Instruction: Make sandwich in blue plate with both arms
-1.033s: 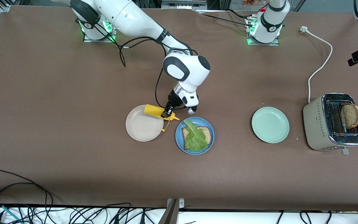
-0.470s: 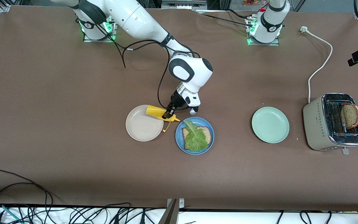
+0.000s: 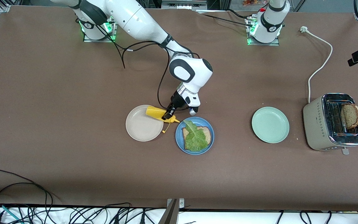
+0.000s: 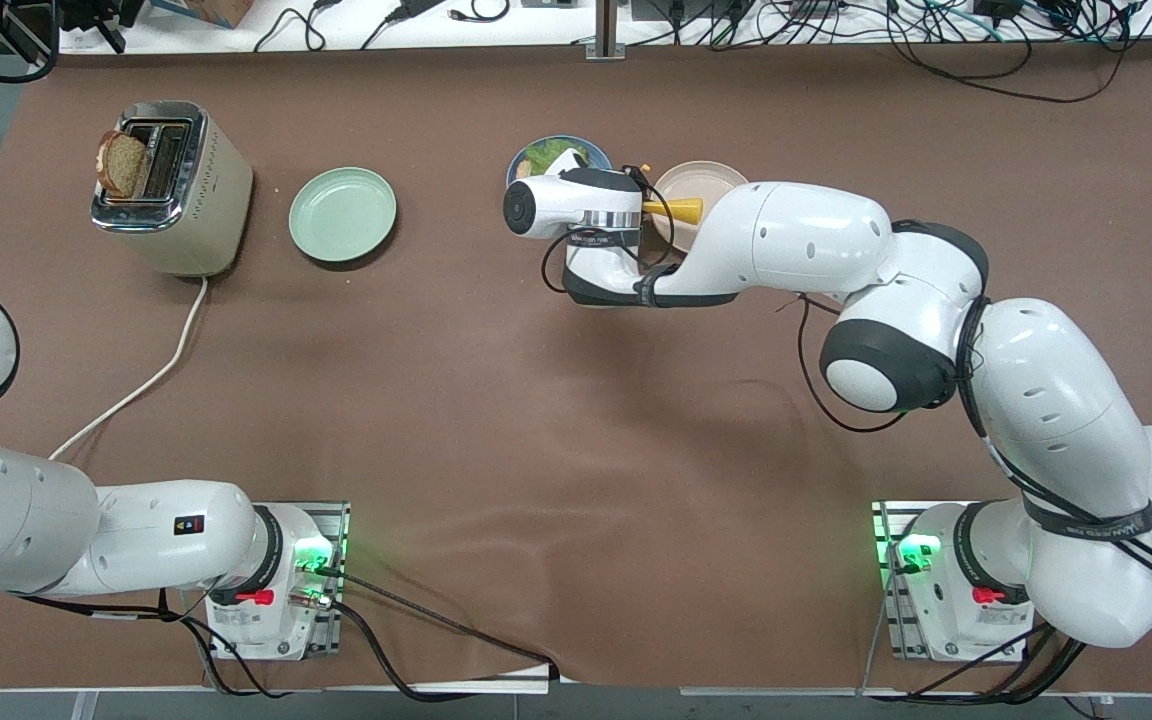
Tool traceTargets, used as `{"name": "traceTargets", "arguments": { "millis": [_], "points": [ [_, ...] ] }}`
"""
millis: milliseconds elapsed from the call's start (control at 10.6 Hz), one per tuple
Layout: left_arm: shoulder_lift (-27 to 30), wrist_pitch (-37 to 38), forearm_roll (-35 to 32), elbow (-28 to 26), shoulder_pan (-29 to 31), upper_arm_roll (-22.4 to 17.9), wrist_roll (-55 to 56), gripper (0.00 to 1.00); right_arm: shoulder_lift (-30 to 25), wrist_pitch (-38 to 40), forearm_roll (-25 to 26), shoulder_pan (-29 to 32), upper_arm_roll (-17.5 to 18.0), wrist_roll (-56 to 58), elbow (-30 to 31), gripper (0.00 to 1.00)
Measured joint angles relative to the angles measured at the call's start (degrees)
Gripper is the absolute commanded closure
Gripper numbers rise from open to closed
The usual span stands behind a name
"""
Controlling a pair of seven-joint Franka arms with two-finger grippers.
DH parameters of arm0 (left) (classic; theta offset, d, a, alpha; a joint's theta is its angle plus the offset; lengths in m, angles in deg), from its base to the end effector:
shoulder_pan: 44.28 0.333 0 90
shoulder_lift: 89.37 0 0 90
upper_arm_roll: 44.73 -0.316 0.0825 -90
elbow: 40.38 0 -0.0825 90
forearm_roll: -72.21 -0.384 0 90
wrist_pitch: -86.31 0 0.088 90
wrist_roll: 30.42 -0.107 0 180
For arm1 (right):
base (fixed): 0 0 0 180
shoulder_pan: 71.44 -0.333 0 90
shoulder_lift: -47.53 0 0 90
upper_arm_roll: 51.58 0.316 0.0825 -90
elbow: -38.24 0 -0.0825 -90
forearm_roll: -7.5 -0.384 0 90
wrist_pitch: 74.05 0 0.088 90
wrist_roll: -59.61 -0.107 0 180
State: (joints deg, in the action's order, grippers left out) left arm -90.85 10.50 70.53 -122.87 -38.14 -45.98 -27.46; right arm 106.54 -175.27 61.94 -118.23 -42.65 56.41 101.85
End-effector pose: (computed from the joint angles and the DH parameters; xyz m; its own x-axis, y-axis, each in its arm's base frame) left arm 0.5309 0.0724 0.6508 0.9726 0.1855 -0.1401 0.1821 -0.9826 -0.0370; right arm 0.5050 0.5498 0.1825 0.4312 0.8232 -0.3694 0.7704 -0.1228 0.6256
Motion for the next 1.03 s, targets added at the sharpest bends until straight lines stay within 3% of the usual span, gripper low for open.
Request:
{"name": "traceTargets", "arguments": {
  "millis": [470, 845, 1033],
  "points": [
    [-0.01, 0.0, 0.21, 0.0, 0.0, -0.04, 0.0, 0.0, -0.26, 1.94, 0.01, 0.07, 0.95, 0.0, -1.68, 1.0],
    [-0.02, 0.0, 0.33, 0.0, 0.0, -0.01, 0.0, 0.0, -8.24, 8.92, -0.9, 6.07, 9.68, 2.86, -3.58, 1.0],
    [-0.05, 0.0, 0.34, -0.01, 0.09, -0.11, 0.0, 0.0, -14.6, 11.11, -5.48, 9.95, 12.02, 7.01, -2.46, 1.0]
  ]
}}
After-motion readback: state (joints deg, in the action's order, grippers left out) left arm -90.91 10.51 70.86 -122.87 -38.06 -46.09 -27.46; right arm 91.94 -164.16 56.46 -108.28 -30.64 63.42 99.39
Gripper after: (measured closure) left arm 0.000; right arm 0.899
